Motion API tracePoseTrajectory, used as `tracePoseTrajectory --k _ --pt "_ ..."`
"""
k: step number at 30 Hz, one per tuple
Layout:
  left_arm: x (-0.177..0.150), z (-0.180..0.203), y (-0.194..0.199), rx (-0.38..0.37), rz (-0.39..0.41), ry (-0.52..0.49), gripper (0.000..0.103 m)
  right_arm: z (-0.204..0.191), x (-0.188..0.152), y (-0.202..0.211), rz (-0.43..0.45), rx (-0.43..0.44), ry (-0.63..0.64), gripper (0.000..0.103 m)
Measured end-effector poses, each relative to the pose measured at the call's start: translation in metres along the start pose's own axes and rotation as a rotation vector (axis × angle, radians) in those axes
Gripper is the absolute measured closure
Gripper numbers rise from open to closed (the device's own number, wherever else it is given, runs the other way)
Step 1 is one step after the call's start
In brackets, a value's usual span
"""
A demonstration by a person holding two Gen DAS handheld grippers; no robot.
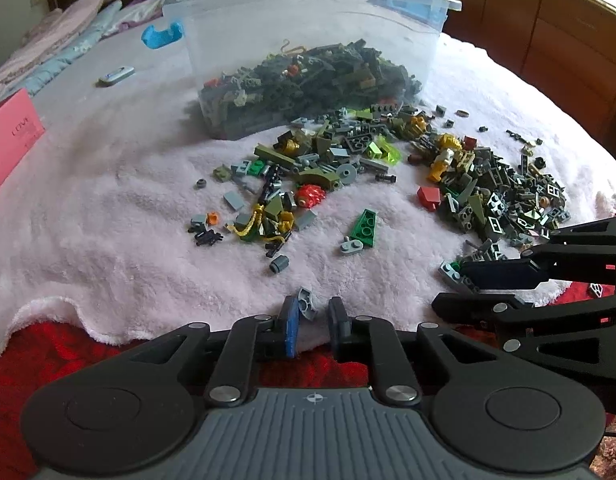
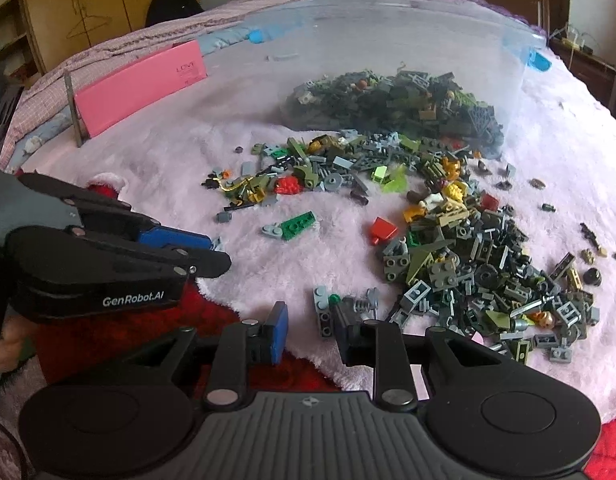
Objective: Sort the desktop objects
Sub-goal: 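Close the left tool on a grey piece while the right tool grasps a small piece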
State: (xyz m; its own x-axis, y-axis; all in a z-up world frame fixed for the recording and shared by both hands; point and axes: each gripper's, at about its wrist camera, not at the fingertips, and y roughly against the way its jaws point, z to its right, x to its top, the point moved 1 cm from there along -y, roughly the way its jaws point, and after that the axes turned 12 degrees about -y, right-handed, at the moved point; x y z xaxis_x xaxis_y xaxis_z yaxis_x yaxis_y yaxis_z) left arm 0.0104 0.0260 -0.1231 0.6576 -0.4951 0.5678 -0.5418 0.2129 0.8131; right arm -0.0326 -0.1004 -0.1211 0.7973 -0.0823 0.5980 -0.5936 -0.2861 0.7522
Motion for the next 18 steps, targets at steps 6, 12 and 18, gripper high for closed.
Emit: tracePoseTrajectory --k 6,12,18 --pt "0.000 0.001 0.000 -0.002 0.016 -0.006 0.090 0.001 -0.001 -0.001 0.000 -0.006 -0.009 0.087" --pt "0.002 0.001 0.006 -0.013 0.033 0.003 0.093 0.001 0.000 0.004 0.012 -0.016 -0.013 0.095" --pt "0.007 0.003 0.015 -0.018 0.056 -0.001 0.093 -0.001 0.003 0.013 0.038 -0.017 -0.001 0.095"
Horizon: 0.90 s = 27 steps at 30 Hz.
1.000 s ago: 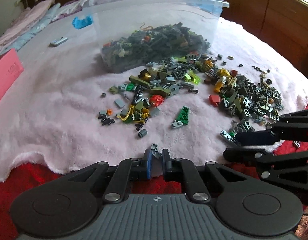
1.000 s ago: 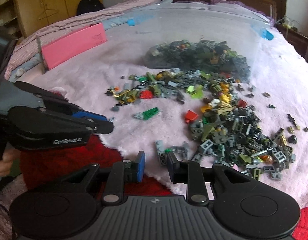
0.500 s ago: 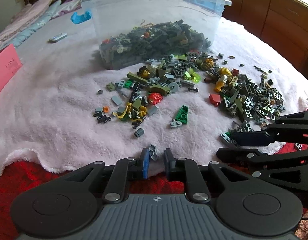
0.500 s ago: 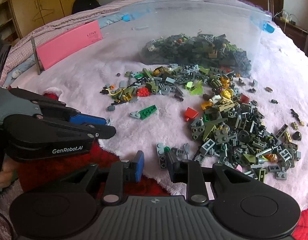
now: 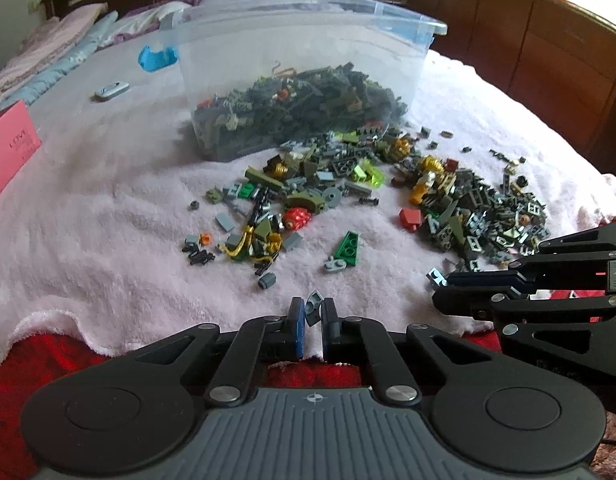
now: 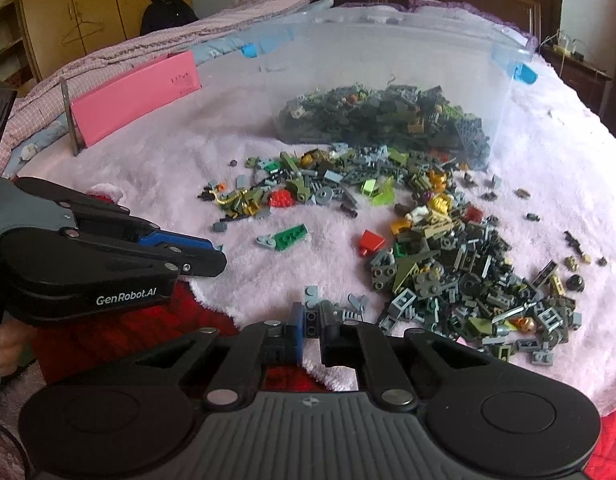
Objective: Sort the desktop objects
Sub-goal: 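Close the left tool on a grey piece while the right tool grasps a small piece, then lift the held pieces with both tools toward the clear box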
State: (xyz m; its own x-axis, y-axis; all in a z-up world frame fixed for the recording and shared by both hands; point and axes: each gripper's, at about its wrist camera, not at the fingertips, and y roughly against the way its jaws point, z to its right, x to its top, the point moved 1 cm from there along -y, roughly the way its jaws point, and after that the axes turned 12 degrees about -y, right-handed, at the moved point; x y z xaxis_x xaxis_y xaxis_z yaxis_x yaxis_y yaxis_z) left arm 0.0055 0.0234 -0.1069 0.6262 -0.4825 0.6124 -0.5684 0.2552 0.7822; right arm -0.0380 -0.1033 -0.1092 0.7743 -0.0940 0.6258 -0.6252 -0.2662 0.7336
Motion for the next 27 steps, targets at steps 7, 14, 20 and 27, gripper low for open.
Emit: tracePoseTrajectory --k 7,14,20,27 --pt "0.011 0.000 0.008 -0.003 0.018 0.009 0.093 0.002 0.007 0.008 0.022 0.004 -0.021 0.095" --pt "0.026 -0.002 0.018 0.018 0.042 0.034 0.093 0.004 0.016 0.017 0.055 -0.009 -0.029 0.095" --pt "0.041 -0.003 0.029 0.030 0.083 0.047 0.093 0.006 0.029 0.029 0.094 -0.024 -0.046 0.095" --pt "0.057 -0.001 0.036 0.028 0.115 0.038 0.093 0.008 0.043 0.043 0.138 -0.041 -0.064 0.095"
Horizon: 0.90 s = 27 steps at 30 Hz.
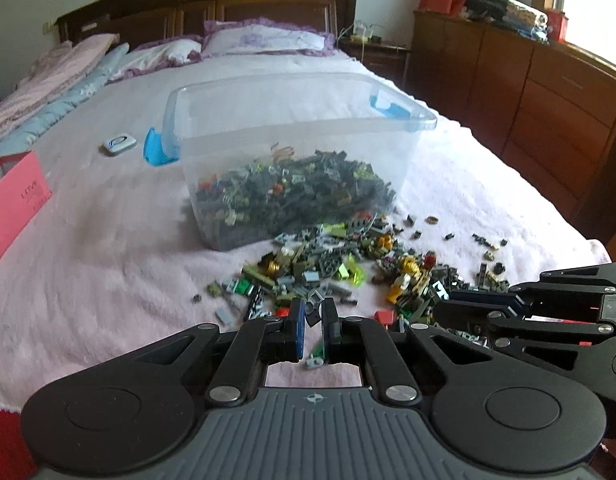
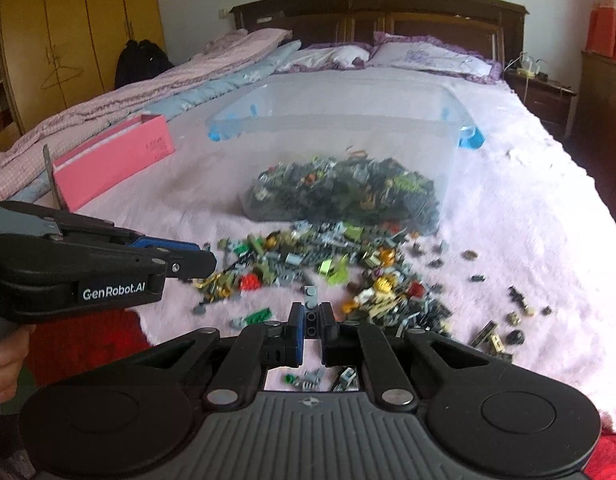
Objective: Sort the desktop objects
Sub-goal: 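Lift the held pieces with both tools toward the clear box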
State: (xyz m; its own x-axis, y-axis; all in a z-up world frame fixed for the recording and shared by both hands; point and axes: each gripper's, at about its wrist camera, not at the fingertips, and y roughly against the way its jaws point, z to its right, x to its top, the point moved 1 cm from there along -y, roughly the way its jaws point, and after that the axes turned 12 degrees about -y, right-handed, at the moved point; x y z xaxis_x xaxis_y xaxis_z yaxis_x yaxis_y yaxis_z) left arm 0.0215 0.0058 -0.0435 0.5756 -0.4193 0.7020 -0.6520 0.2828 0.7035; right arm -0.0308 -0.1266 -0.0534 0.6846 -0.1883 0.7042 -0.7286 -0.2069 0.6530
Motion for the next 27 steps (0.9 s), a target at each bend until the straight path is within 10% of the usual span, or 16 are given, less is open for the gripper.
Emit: tracePoseTrajectory --k 27 --pt "0.014 -0.008 0.014 0.025 0.066 0.015 0.091 -0.003 0.023 0.010 0.055 -0.003 -0.019 0.095"
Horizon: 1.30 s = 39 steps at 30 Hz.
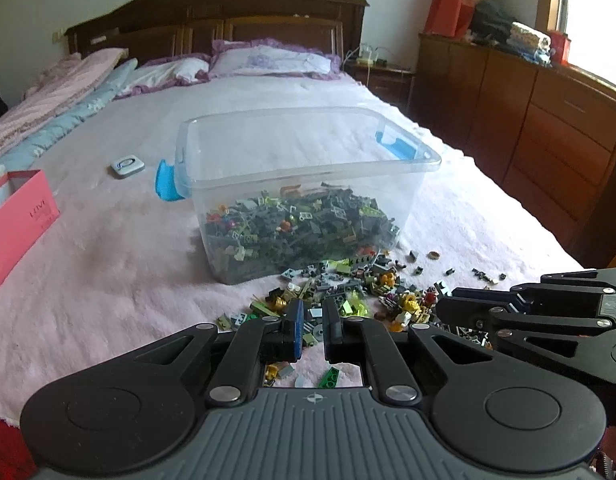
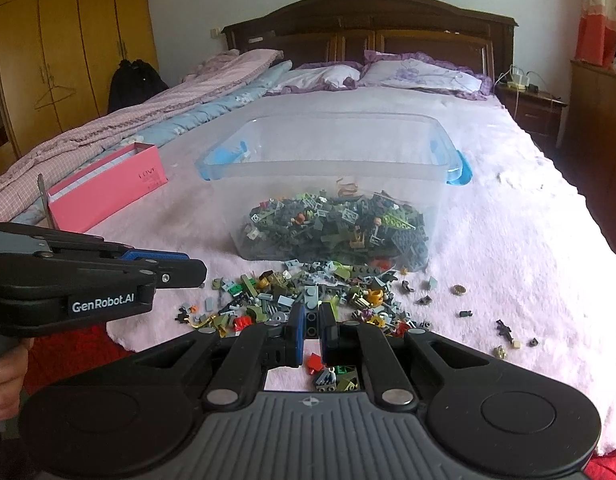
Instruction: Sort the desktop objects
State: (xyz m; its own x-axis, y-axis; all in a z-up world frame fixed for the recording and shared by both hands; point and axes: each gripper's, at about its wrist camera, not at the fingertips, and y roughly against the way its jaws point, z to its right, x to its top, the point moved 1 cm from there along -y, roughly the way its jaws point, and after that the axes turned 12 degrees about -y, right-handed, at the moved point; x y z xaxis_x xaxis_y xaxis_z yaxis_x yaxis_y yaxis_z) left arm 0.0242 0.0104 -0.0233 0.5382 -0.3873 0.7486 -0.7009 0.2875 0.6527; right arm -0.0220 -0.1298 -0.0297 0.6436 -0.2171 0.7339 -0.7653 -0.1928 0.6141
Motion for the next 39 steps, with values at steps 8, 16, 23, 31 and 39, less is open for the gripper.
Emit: tracePoseTrajectory --k 8,16,23,31,39 --pt "-0.004 0.014 0.017 0.100 0.071 -0.132 0.091 -0.002 -0.004 -0.001 -0.007 0.002 0.010 0.095" --pt "-0.037 0.012 0.006 0.098 -0.029 -0.138 0.087 -0.001 -0.016 -0.005 -0.038 0.003 0.018 0.095" --pt "-0.060 0.019 -0.003 0.062 -0.095 -0.181 0.087 0.004 -0.026 -0.012 -0.079 0.008 0.006 0.095" --pt "-0.079 0.026 -0.018 0.002 -0.171 -0.210 0.082 0.005 -0.031 -0.017 -0.100 0.014 0.008 0.095" --pt "-0.067 0.024 -0.042 -0.036 -0.175 -0.157 0.081 0.007 -0.036 -0.022 -0.121 0.020 -0.002 0.095"
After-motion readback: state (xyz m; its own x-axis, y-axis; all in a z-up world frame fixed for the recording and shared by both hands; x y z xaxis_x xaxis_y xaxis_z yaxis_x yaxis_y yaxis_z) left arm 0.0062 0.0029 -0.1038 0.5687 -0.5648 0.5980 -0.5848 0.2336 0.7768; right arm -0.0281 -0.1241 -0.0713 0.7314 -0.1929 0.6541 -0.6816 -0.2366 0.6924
